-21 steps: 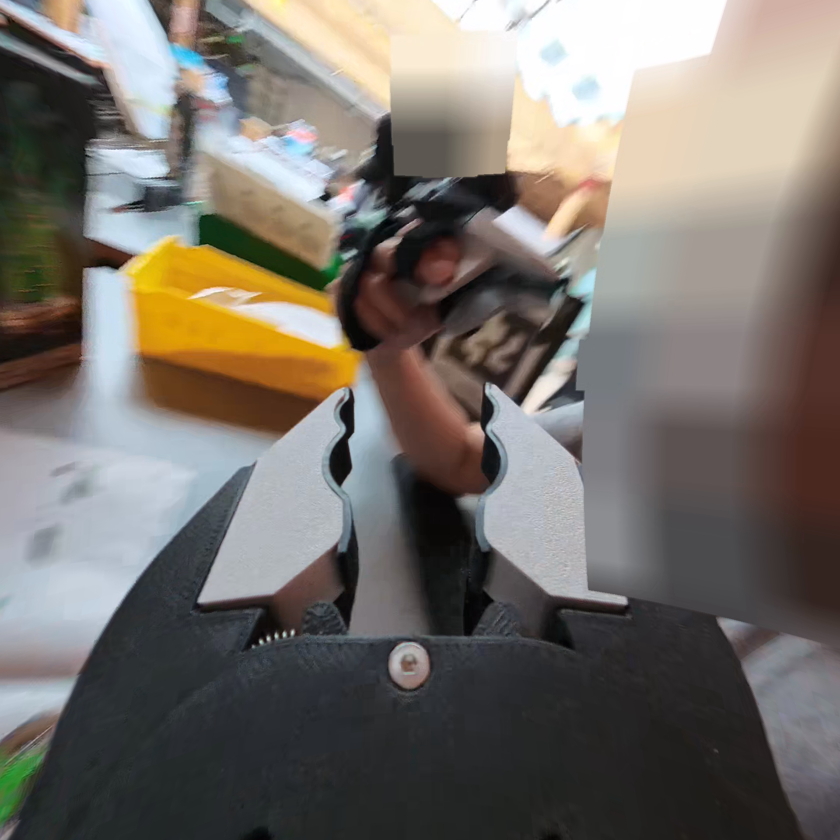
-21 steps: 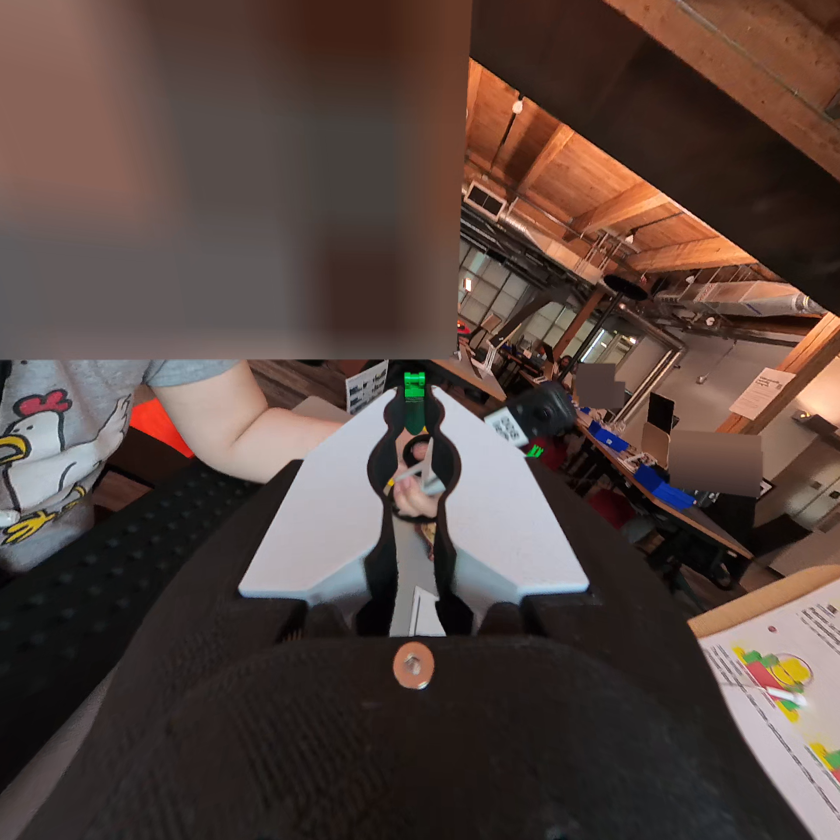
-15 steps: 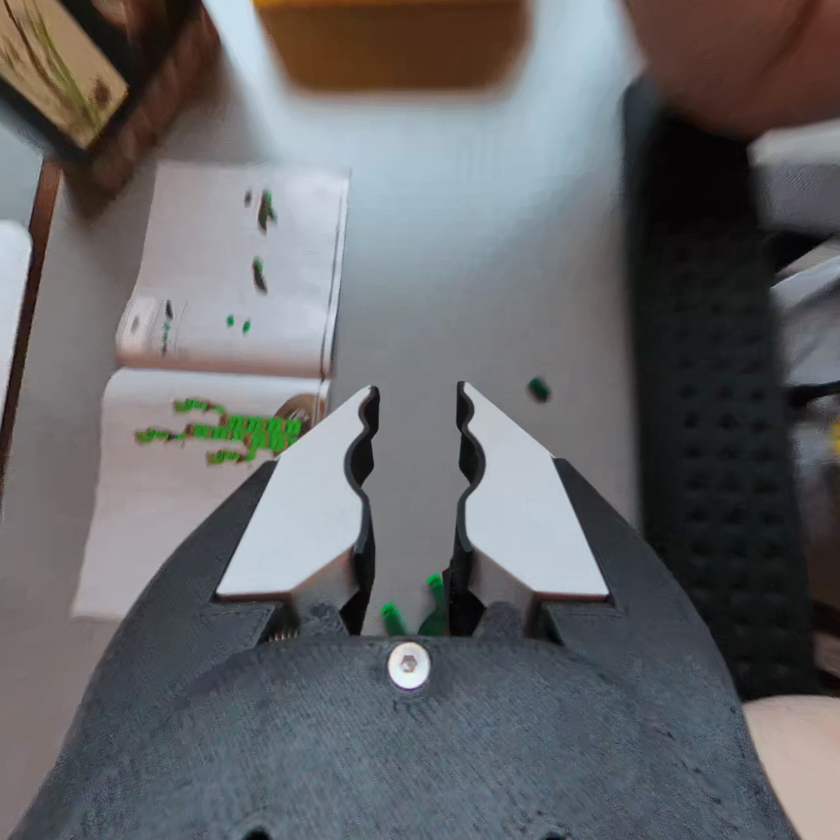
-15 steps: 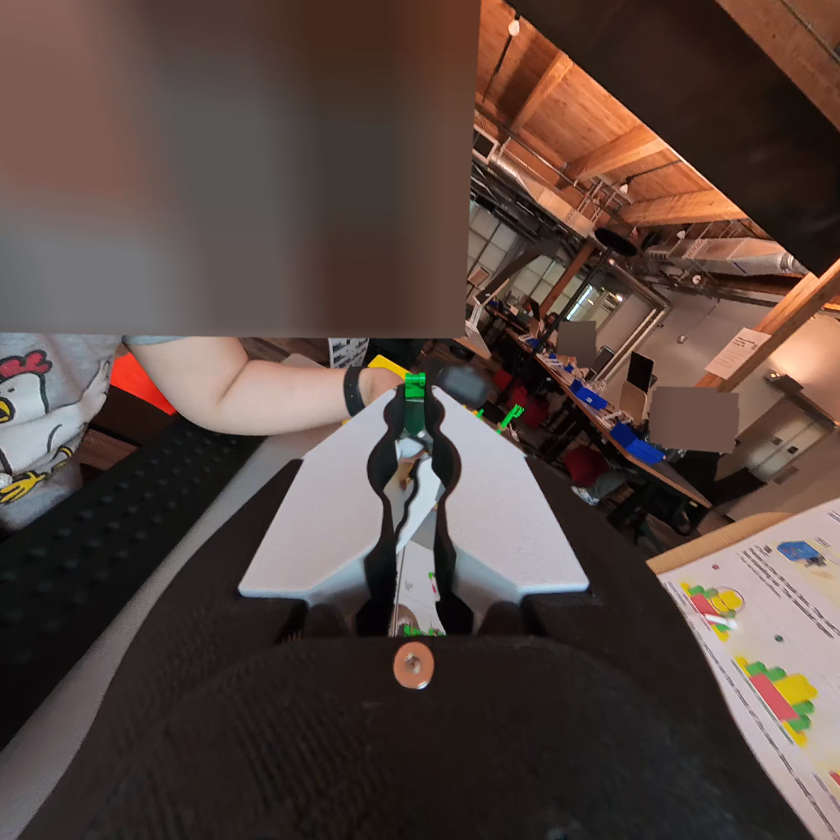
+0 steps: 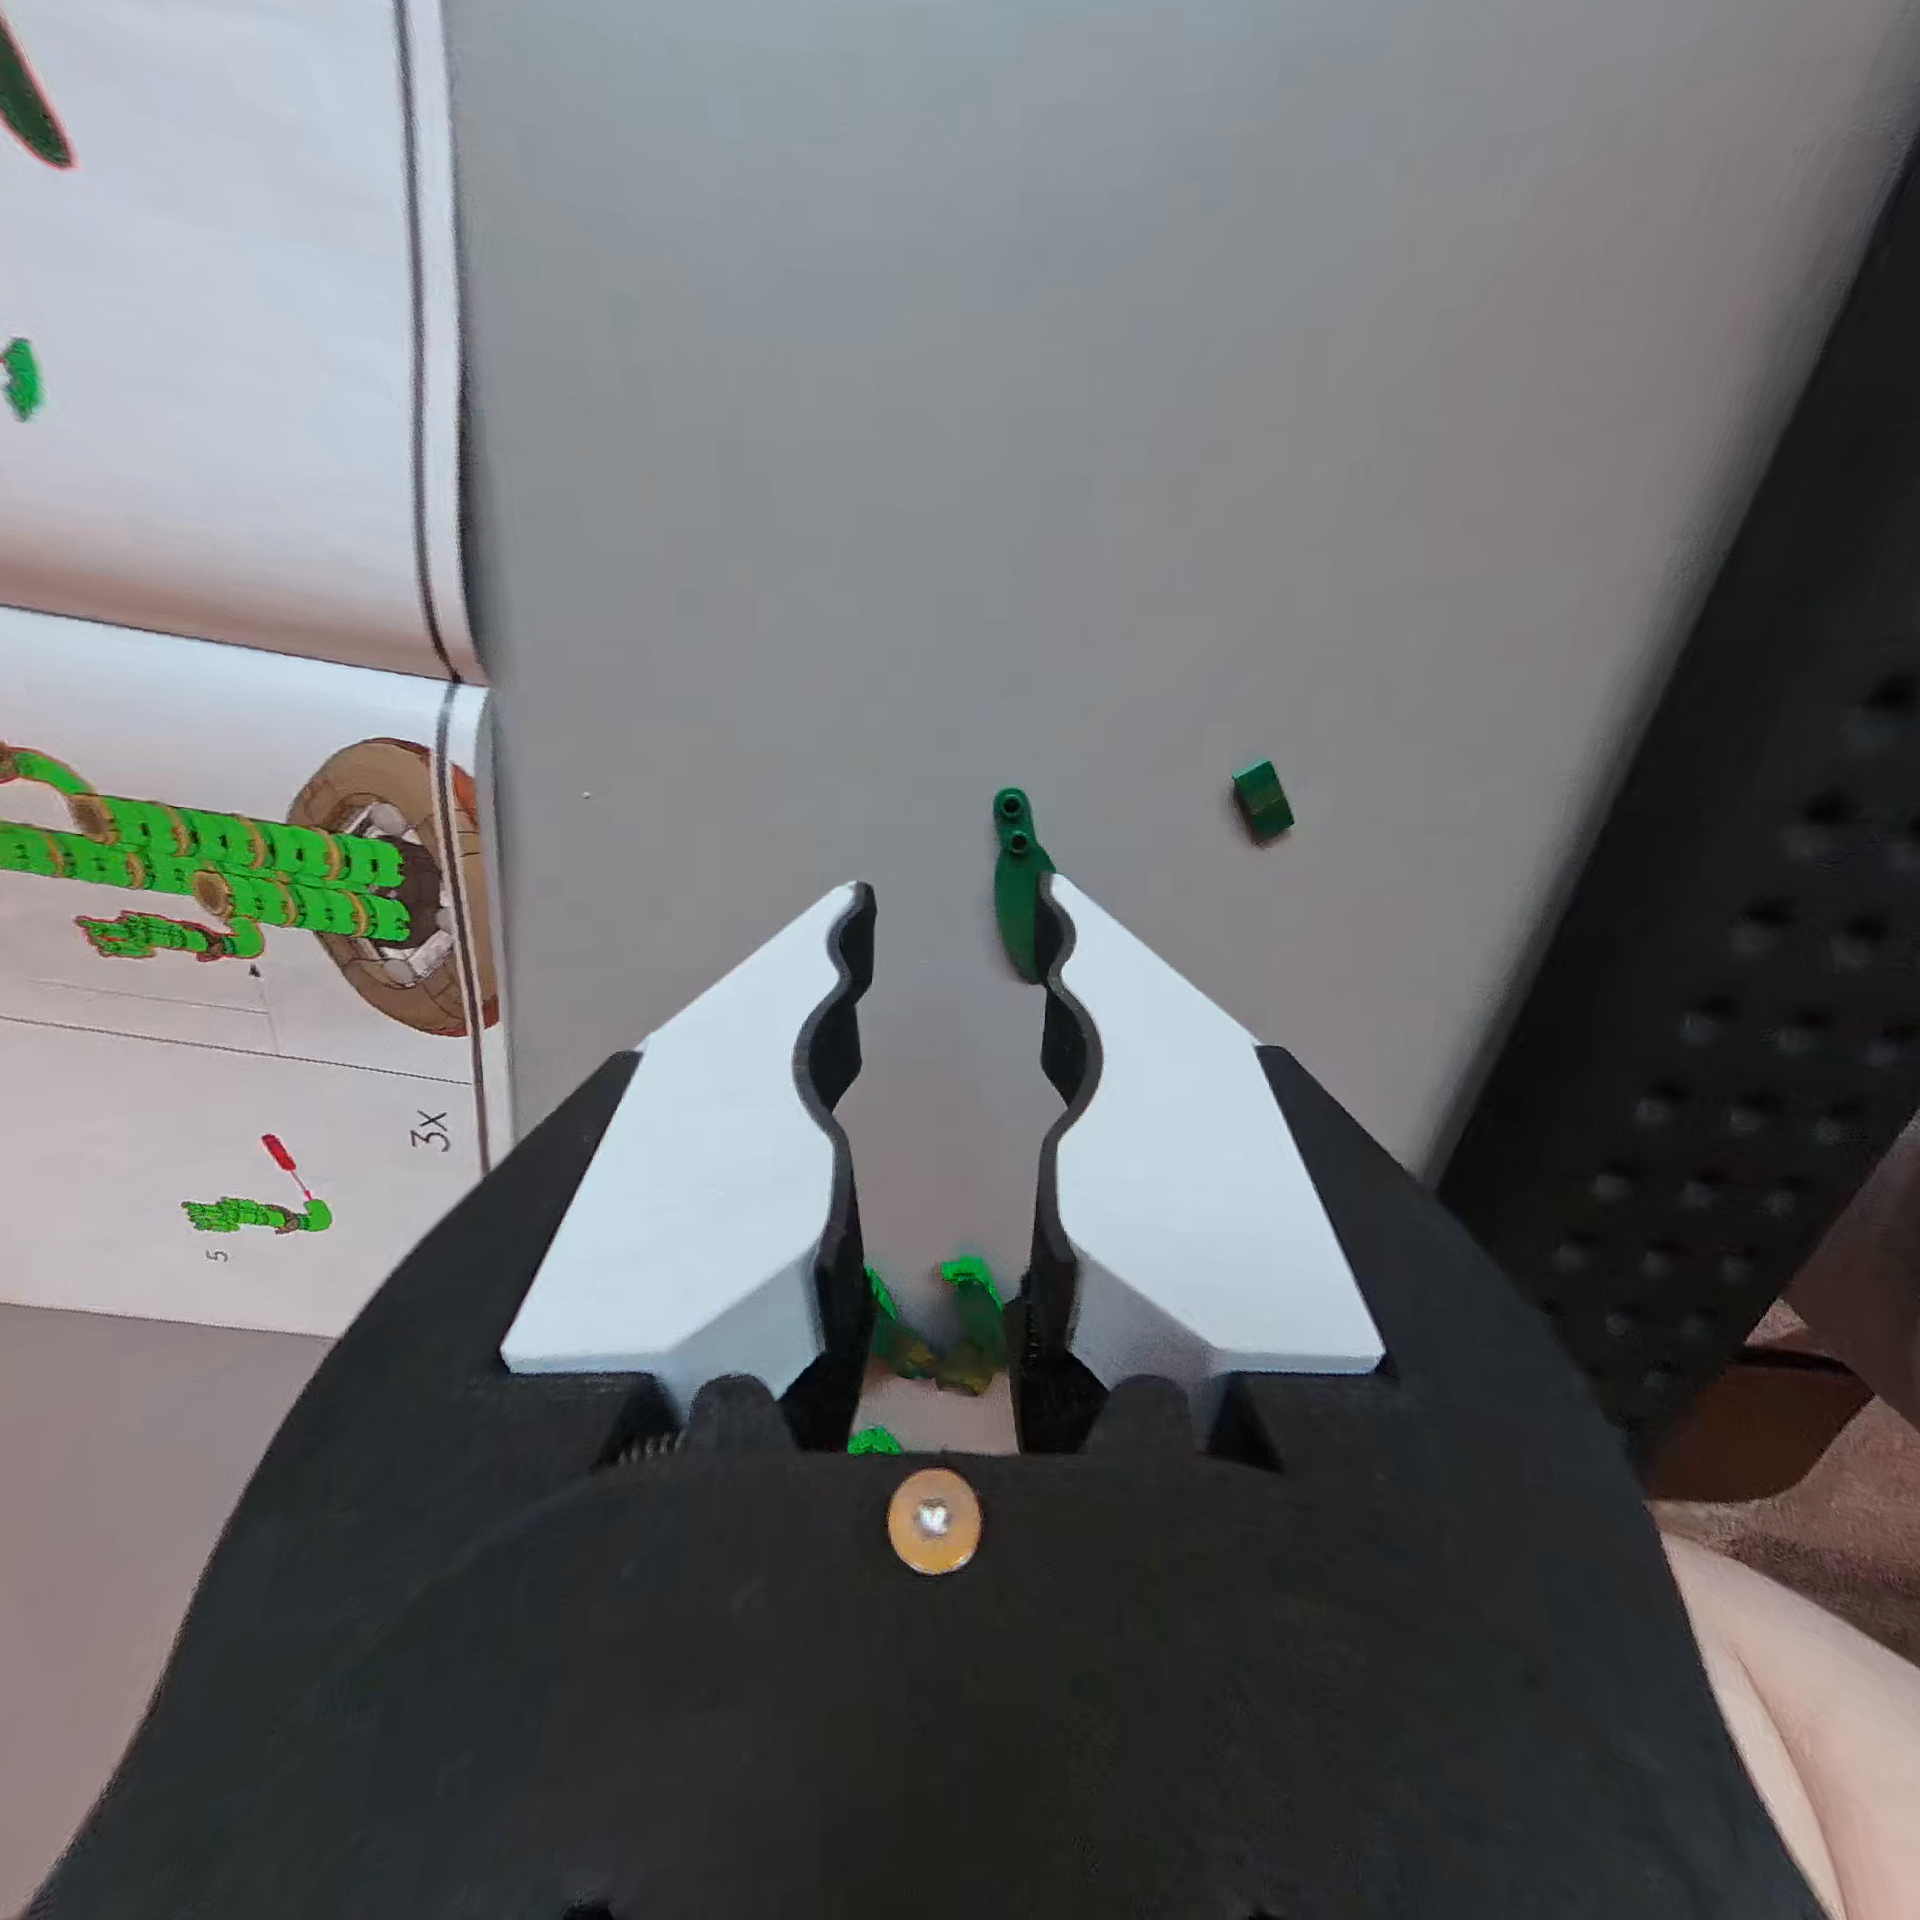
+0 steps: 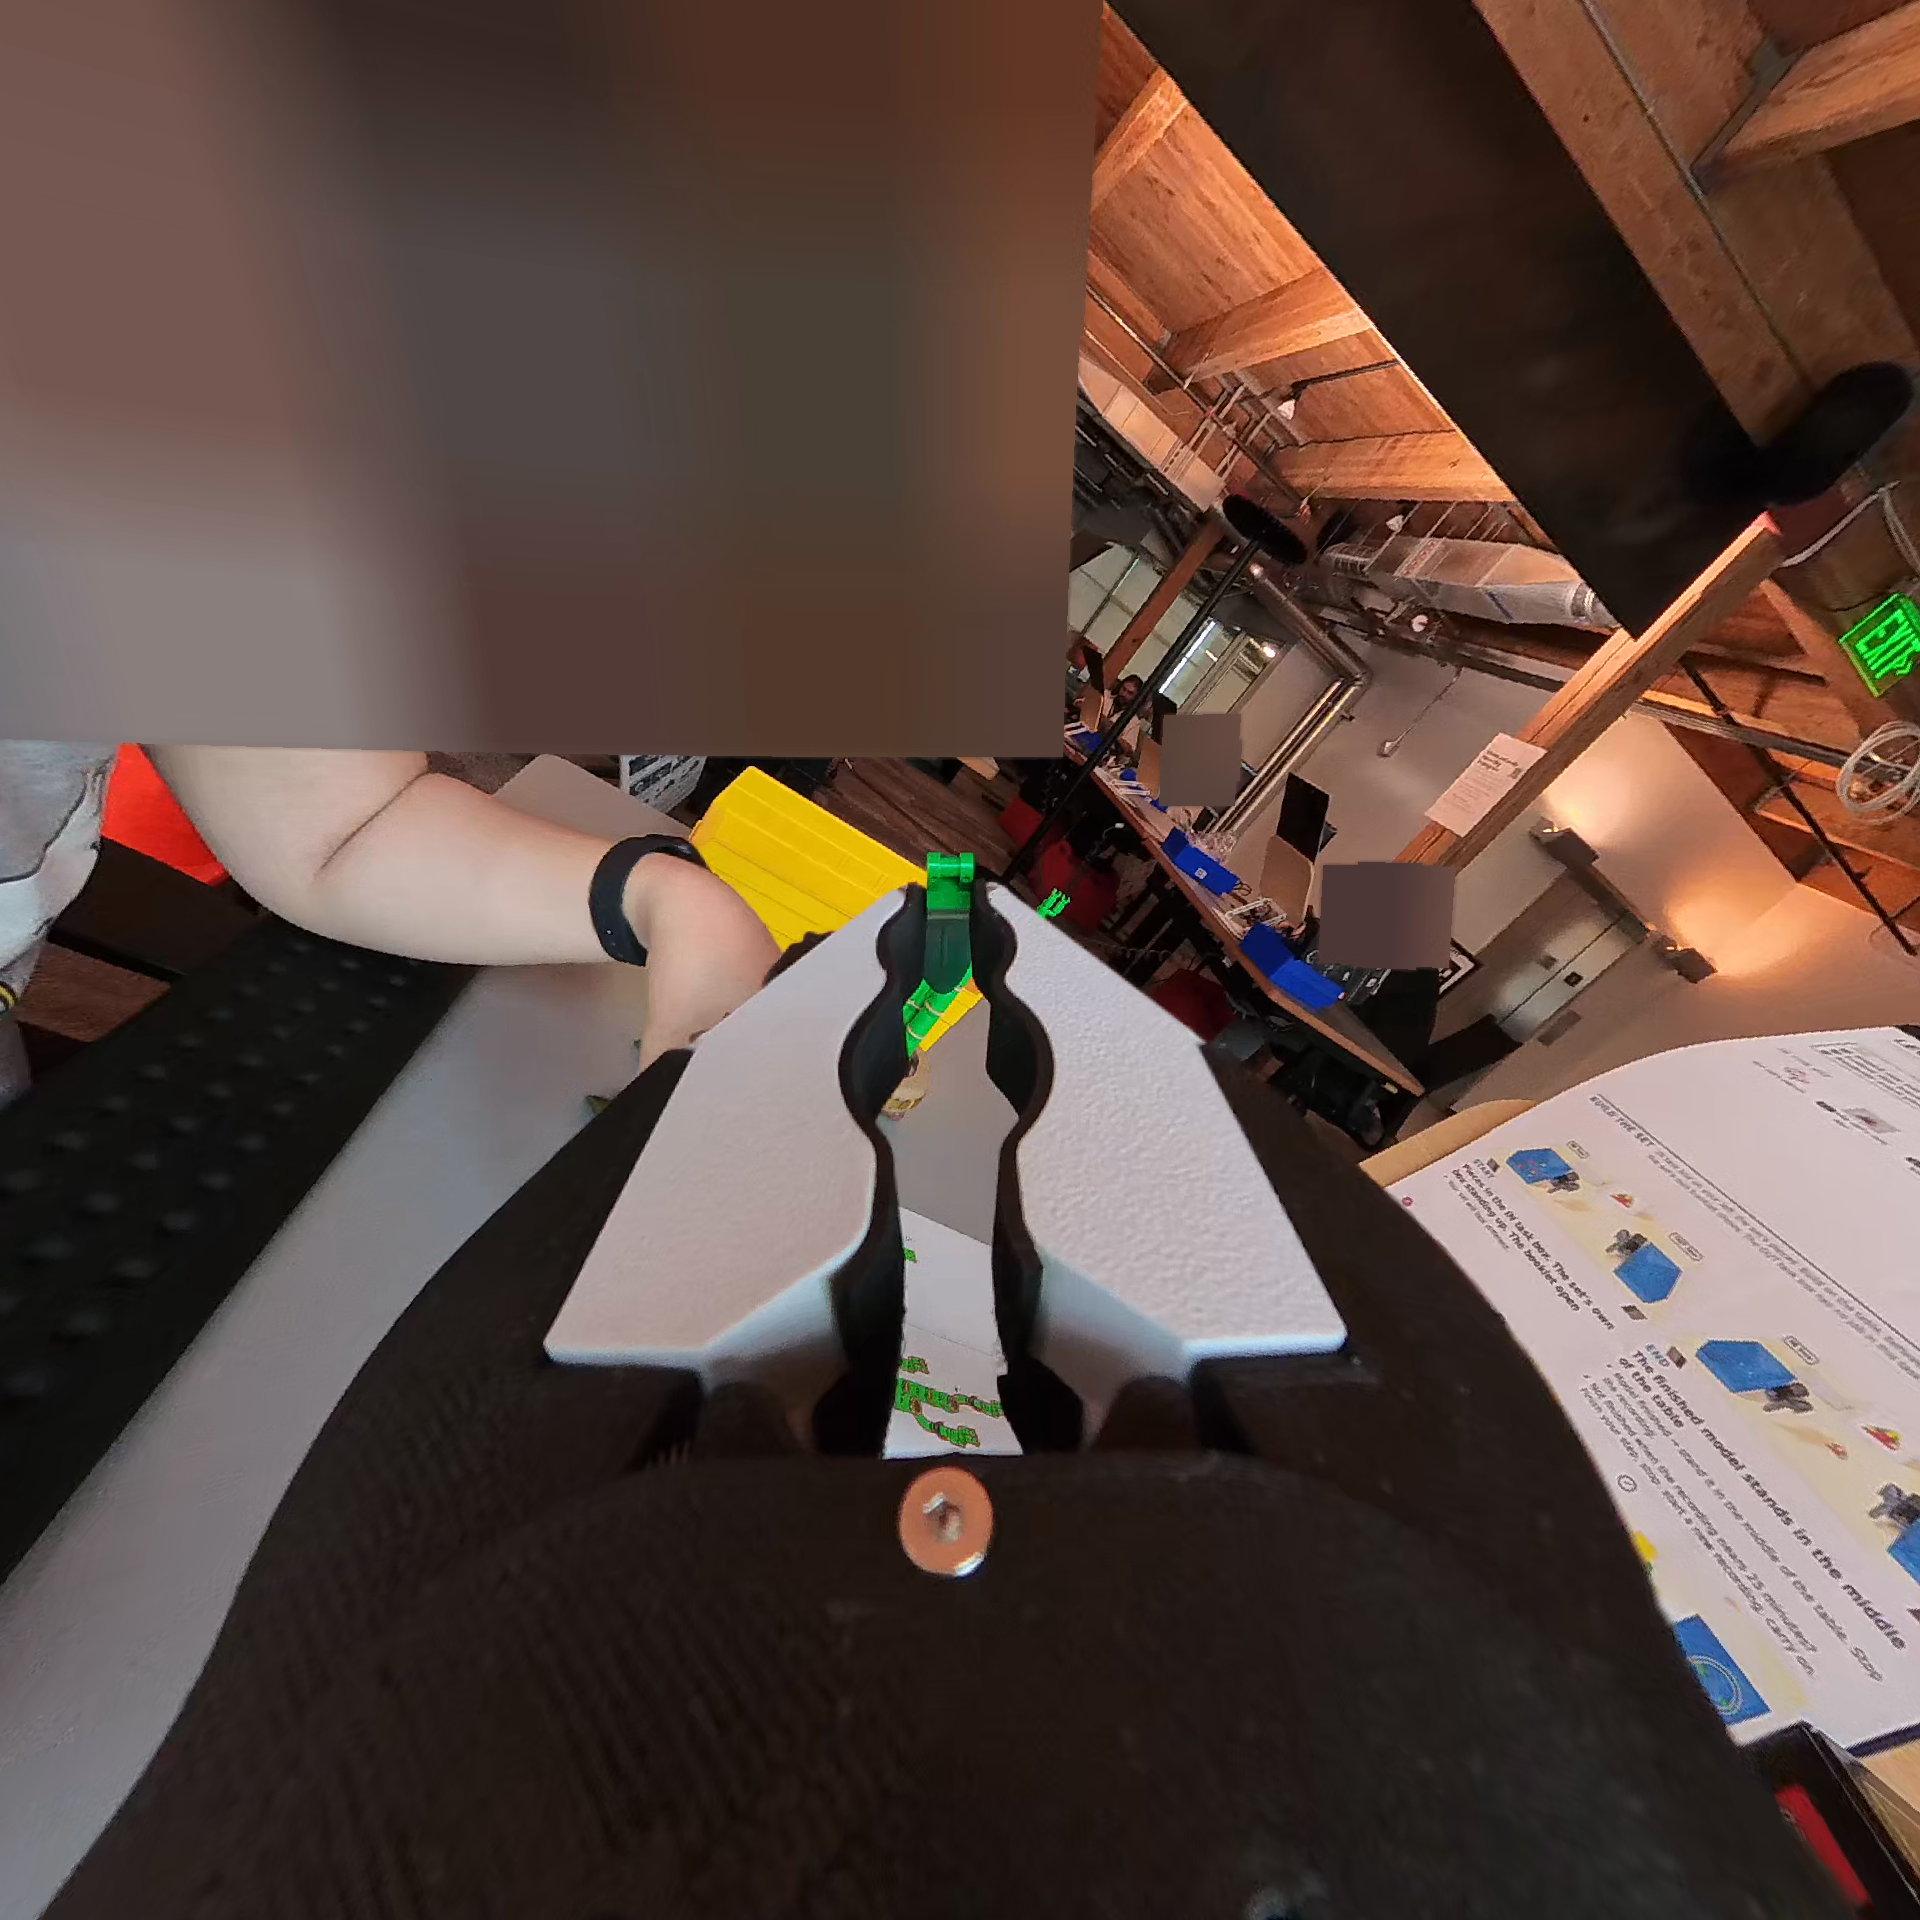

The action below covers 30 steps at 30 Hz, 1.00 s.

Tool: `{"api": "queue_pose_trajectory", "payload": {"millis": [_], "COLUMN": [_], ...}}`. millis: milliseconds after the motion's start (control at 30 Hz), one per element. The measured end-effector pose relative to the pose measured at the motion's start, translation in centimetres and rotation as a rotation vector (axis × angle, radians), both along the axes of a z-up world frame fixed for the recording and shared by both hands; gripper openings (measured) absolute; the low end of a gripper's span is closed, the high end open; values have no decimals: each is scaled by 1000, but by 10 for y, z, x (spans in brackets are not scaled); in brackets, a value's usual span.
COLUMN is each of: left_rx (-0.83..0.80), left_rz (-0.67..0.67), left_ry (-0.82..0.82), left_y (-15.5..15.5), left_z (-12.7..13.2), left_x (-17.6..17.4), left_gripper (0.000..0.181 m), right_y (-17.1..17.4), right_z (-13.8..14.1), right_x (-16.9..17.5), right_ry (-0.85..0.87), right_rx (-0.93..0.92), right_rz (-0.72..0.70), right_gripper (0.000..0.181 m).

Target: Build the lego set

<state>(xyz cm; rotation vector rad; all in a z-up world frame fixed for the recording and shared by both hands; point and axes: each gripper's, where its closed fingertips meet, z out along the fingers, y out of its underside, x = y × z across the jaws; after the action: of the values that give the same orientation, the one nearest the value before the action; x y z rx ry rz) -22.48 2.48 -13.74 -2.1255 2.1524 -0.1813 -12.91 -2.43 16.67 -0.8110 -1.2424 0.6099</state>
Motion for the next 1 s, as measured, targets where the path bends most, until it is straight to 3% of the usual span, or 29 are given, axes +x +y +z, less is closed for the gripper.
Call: {"api": "queue_pose_trajectory", "payload": {"millis": [33,233,533,1000], "left_rx": [8,-35,-64,2], "left_rz": [-7,7,15,-10], "left_ry": [6,55,41,90], "left_y": [-1,-7,-9,0], "left_z": [-2,-18,-21,-28], "left_x": [2,2,9,2], "left_gripper": [29,21,17,6], "right_y": [0,-1,-2,-4], "right_z": [0,-1,-2,0], "right_x": [0,0,1,8], "right_ry": [1,-12,-21,-20], "right_rx": [0,8,16,19], "right_rz": [0,-11,-12,-16], "right_gripper": [6,6,6,6]}}
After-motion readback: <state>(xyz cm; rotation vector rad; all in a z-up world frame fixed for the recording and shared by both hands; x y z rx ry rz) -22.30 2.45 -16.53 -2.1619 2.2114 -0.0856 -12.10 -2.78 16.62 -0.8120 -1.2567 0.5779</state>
